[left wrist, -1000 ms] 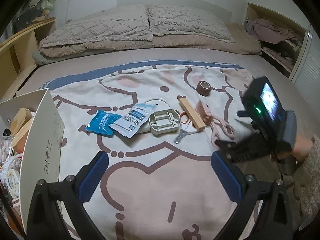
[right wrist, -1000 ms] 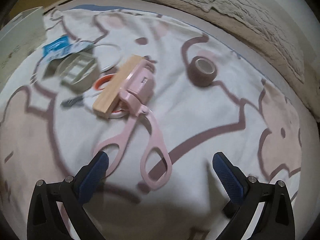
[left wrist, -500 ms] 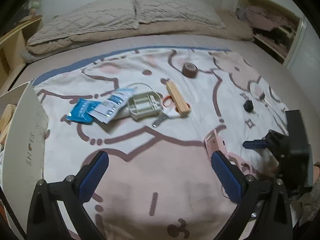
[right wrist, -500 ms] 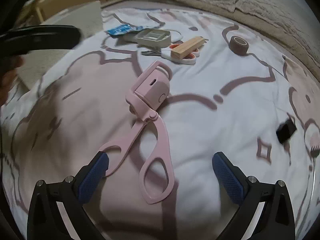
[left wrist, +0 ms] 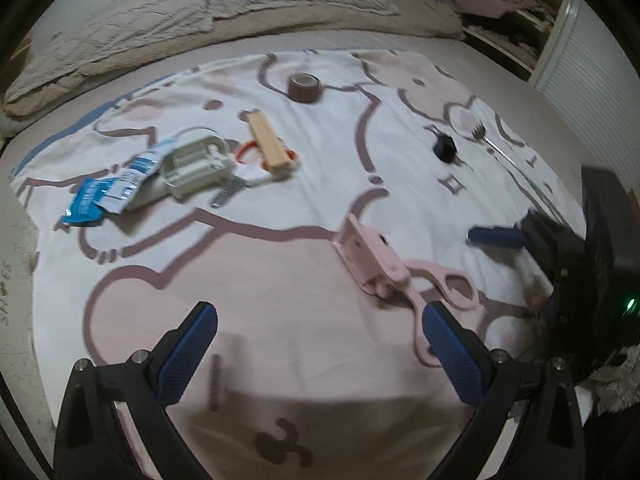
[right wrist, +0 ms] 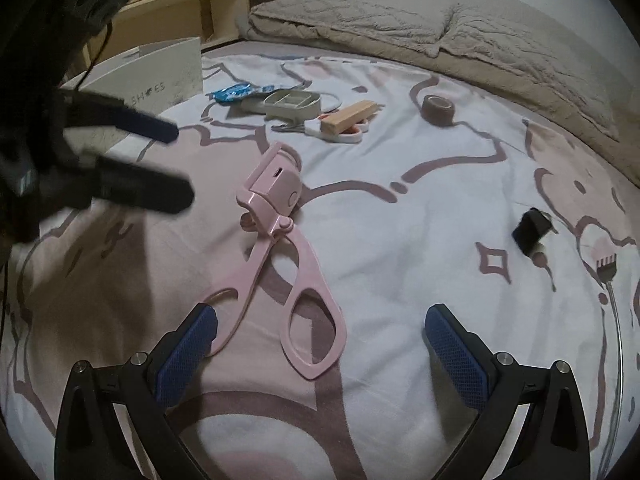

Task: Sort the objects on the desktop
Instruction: 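Position the left tool over the pink eyelash curler handles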

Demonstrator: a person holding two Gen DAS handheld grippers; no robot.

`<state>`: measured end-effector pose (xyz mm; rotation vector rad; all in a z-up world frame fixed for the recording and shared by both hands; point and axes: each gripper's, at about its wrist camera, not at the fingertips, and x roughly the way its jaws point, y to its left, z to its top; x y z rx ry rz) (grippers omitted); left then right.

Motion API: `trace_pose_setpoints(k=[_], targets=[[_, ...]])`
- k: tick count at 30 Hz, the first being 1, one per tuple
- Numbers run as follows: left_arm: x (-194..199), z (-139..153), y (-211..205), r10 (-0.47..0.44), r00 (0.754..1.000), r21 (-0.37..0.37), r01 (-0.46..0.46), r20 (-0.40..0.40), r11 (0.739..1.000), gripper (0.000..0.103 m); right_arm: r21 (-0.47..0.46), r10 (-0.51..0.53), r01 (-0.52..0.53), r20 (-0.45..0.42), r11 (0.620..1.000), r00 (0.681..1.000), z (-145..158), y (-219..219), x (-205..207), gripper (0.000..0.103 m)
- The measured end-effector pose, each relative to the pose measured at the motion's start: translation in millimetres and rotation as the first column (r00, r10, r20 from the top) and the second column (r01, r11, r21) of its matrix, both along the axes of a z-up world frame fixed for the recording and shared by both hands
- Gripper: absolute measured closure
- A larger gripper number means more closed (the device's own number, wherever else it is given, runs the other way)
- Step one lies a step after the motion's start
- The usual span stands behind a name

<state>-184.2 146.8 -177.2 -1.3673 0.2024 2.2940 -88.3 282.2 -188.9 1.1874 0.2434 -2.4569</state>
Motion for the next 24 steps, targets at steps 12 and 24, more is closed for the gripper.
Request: trace_pose_setpoints(k=[12, 24], targets=[[8, -25, 16, -0.063, 0.996, -0.032, 0.065, 0.065, 0.997, 0.000, -0.025, -0.185, 0.185, 0.003, 0.983, 0.983, 11, 46, -10, 0.000], [2, -16, 1, -0.024, 0.996, 0.020, 0.023, 0.082, 1.000, 0.000, -0.030, -0.064, 0.068, 0.106, 0.997, 0.992, -3, 17, -11, 0.000]])
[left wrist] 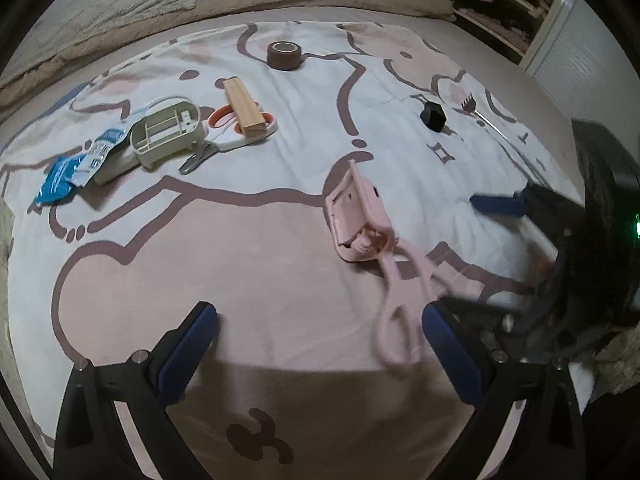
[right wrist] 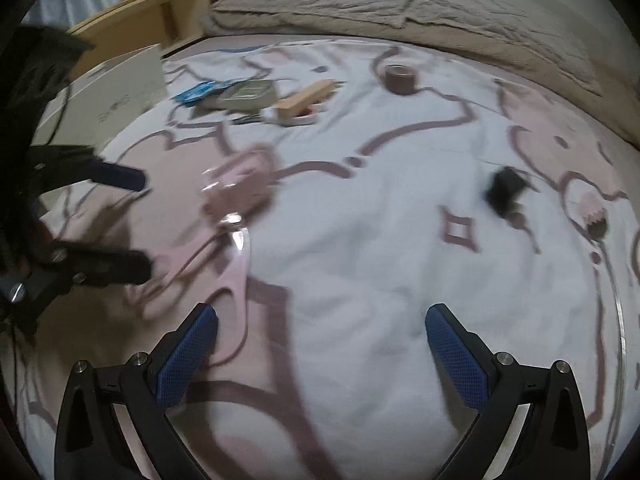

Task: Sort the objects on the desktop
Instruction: 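Position the left tool over the pink eyelash curler handles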

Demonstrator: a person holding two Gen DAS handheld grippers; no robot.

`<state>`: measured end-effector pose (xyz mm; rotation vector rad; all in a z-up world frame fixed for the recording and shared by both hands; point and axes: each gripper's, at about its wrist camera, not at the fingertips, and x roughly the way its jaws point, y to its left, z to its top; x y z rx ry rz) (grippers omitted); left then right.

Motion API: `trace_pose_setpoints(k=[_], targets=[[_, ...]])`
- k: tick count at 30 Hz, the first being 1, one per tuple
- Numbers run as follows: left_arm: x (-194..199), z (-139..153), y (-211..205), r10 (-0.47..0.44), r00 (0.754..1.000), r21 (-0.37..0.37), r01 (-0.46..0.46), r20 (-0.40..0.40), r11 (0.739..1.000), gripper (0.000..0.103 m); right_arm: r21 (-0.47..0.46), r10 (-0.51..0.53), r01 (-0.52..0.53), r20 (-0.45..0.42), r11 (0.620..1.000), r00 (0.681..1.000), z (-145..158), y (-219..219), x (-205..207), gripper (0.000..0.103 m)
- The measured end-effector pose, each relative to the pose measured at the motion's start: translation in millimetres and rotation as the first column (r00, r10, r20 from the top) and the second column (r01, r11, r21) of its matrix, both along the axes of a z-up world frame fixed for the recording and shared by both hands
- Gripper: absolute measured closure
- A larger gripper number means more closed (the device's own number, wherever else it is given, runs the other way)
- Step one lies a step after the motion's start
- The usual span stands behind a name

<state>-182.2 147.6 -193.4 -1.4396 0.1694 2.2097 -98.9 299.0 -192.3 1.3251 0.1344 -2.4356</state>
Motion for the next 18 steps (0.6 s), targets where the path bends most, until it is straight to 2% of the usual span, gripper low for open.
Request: trace_pose_setpoints(k=[7, 10, 18], targets=[[-3, 0, 0, 0.016, 1.000, 0.022, -0.017, 0.013, 1.000, 0.000, -0.046, 0.081, -0.081, 0.009, 0.996, 0.997, 4, -21, 7, 0.000], [-4, 0, 5, 0.014, 1.000, 0.016, -0.014, 0.008, 1.000, 0.000, -0.039, 0.105, -0.104, 0.004, 0.994, 0.994, 5, -27, 10, 0.000], [-7, -7, 24, -0.010, 1.000, -0.003, 0.010, 0.010, 1.000, 0.000, -0.093, 0.065, -0.066, -0.008, 0.993, 0.998, 10, -5, 16, 0.000]])
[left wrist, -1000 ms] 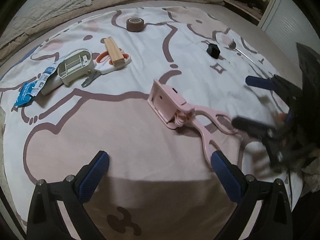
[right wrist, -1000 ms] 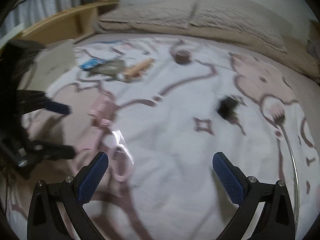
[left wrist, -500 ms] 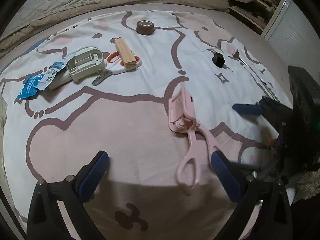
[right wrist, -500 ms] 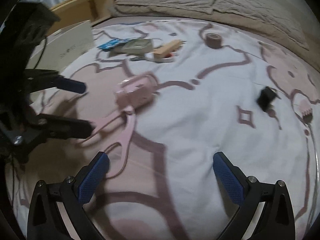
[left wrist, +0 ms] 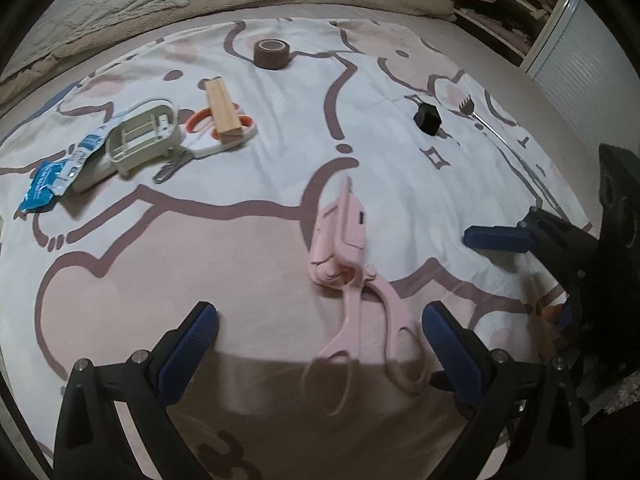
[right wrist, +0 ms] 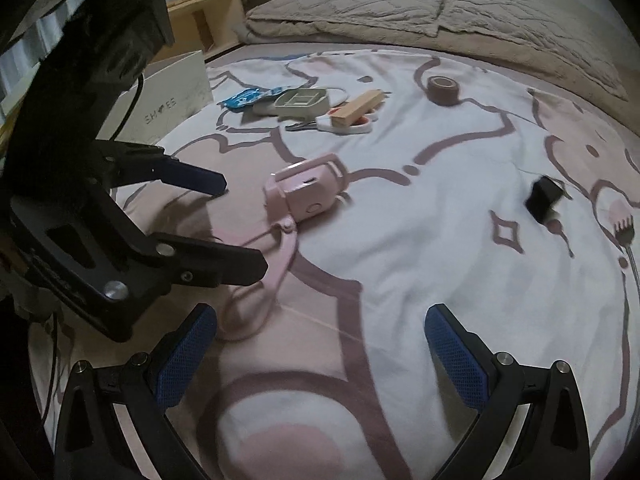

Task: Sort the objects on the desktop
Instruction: 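Position the left tool over the pink eyelash curler handles, then close the left tool on the pink eyelash curler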

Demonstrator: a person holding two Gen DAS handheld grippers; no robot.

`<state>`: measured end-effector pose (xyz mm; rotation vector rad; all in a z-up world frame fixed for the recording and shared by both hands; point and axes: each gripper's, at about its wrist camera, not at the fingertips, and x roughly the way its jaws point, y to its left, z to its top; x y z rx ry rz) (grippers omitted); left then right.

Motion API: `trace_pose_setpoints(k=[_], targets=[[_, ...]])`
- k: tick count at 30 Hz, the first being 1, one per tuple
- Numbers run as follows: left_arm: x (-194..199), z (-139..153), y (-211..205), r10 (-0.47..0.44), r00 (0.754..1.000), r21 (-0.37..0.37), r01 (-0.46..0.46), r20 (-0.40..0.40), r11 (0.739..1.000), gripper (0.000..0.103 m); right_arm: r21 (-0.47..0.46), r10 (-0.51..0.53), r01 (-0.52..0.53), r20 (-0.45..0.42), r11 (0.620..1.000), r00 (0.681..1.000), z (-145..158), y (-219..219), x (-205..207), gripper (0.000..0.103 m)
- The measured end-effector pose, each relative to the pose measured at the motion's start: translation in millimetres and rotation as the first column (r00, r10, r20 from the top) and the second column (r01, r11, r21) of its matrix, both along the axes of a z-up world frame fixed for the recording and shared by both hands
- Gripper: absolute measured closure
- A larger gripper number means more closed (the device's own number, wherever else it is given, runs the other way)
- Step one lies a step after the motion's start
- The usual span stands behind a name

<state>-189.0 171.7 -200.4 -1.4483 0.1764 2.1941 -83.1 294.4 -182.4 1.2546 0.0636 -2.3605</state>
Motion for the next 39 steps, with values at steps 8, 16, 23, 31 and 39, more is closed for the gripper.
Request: trace_pose_setpoints(k=[8, 16, 23, 31, 39], targets=[[5, -11, 18, -0.039, 0.999, -0.093, 0.036, -0.036, 0.995, 0.000, 0.012, 0.001, -0.001, 0.016, 1.000, 1.000, -8, 8, 6, 0.000], [2, -11, 5, -0.045, 0.998, -0.143, 0.038, -0.049, 0.989, 0.000, 0.028, 0.003, -0.003, 0.007, 1.000, 1.000, -11, 7, 7, 0.000], [-7, -13, -20, -0.005, 0.999, -0.154, -0.002, -0.042, 0.988, 0.000, 0.094, 0.010, -0.010, 0.001, 0.996, 1.000, -14, -2, 8, 0.000], [-2, -22, -27, -0.041, 0.997, -0.156, 0.029, -0.071, 0.987, 0.000, 0.139, 0.020, -0.020, 0.002, 0.990, 1.000, -16, -6, 9, 0.000], [-6, -25, -28, -0.038, 0.997, -0.149, 0.029, -0.060, 0.988, 0.000, 0.152, 0.019, -0.018, -0.009, 0.988, 1.000, -19, -9, 9, 0.000]])
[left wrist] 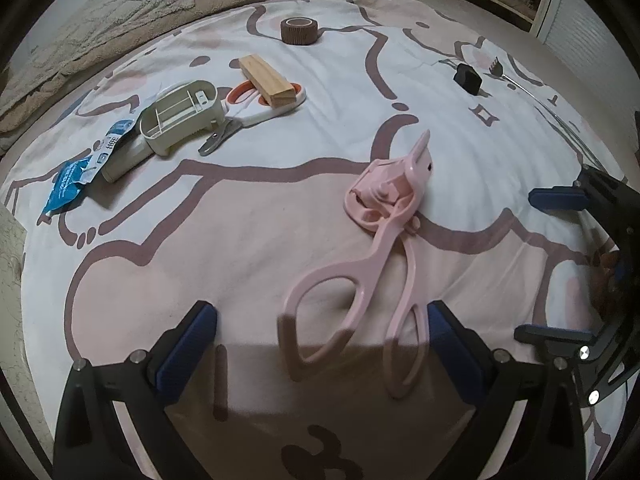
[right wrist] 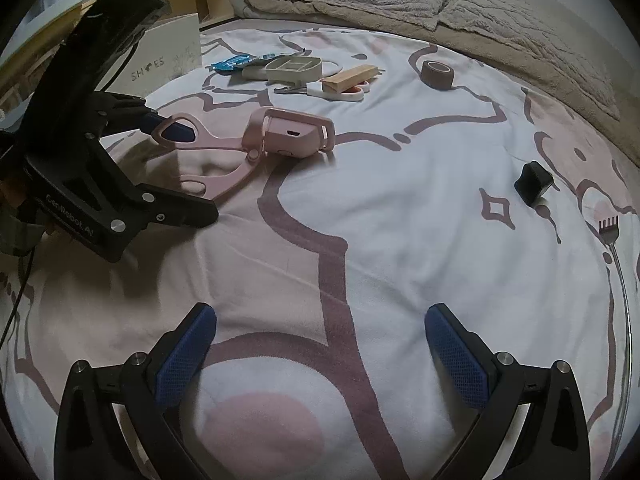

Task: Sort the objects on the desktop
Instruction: 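Close the left tool on the pink eyelash curler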

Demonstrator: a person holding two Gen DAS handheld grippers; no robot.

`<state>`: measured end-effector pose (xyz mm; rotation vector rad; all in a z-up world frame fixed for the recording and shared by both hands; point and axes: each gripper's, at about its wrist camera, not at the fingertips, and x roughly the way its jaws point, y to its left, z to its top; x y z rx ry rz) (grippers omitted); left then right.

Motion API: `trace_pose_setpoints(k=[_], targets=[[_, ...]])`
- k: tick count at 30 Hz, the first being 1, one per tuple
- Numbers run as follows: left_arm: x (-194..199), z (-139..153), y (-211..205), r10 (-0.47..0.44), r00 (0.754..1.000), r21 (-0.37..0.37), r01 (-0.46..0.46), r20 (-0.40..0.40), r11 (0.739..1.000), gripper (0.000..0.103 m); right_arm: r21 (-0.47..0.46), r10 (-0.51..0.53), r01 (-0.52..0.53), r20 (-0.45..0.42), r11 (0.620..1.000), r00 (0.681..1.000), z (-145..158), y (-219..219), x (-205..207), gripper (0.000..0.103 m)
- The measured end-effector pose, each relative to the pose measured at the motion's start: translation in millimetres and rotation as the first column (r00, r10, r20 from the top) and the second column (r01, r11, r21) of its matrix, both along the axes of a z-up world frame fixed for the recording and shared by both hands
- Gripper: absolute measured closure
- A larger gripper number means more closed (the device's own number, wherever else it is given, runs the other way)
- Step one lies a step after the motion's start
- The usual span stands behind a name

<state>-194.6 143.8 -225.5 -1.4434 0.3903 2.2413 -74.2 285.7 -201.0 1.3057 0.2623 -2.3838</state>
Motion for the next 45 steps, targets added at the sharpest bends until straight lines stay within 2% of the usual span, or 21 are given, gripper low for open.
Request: trace_pose_setpoints(k=[4, 6, 8, 14, 18, 24, 32, 35, 41, 45], targets=[[-5, 5, -7, -0.001, 0.999, -0.005, 0.001, 0.048, 1.000, 0.000, 0.004, 0.001, -0.001, 0.008, 1.000, 1.000, -2, -1, -3, 0.000], [-11, 16, -14, 0.030, 0.998, 0.052, -0.032, 0.050, 0.998, 0.009, -0.006, 0.000, 0.000, 0.011, 1.000, 1.000, -2, 0, -3, 0.000], [-10, 24, -16, 0.019, 0.999, 0.084, -0.022, 0.032, 0.996, 0.012, -0.009, 0.000, 0.000, 0.010, 1.000, 1.000, -2, 0, -2, 0.000], [15, 47, 2, -0.133, 0.989, 0.139, 0.141, -0.068, 0.980, 0.014, -0.019, 0.000, 0.000, 0.013, 1.000, 1.000, -2, 0, -3, 0.000], [22, 49, 16, -0.183, 0.976, 0.112, 0.196, -0.119, 0.974, 0.033, -0.025, 0.001, -0.001, 0.015, 1.000, 1.000, -2, 2, -3, 0.000], [20, 47, 24, -0.191, 0.978, 0.143, 0.202, -0.088, 0.969, 0.036, -0.037, 0.002, -0.001, 0.019, 0.999, 1.000, -2, 3, -4, 0.000], [14, 38, 17, -0.157, 0.987, 0.192, 0.160, -0.033, 0.968, 0.038, -0.033, 0.005, -0.004, 0.018, 0.999, 1.000, -2, 4, -5, 0.000], [15, 35, 17, -0.151, 0.988, 0.176, 0.156, -0.038, 0.972, 0.039, -0.033, 0.006, -0.005, 0.020, 0.999, 1.000, -2, 5, -5, 0.000], [7, 28, 19, -0.107, 0.994, 0.157, 0.111, -0.033, 0.981, 0.052, -0.057, 0.000, 0.002, 0.029, 0.998, 1.000, 3, 7, -8, 0.000], [8, 28, 22, -0.120, 0.991, 0.143, 0.127, -0.056, 0.982, 0.055, -0.086, -0.104, 0.103, -0.001, 0.991, 0.995, 16, 28, -27, 0.000]])
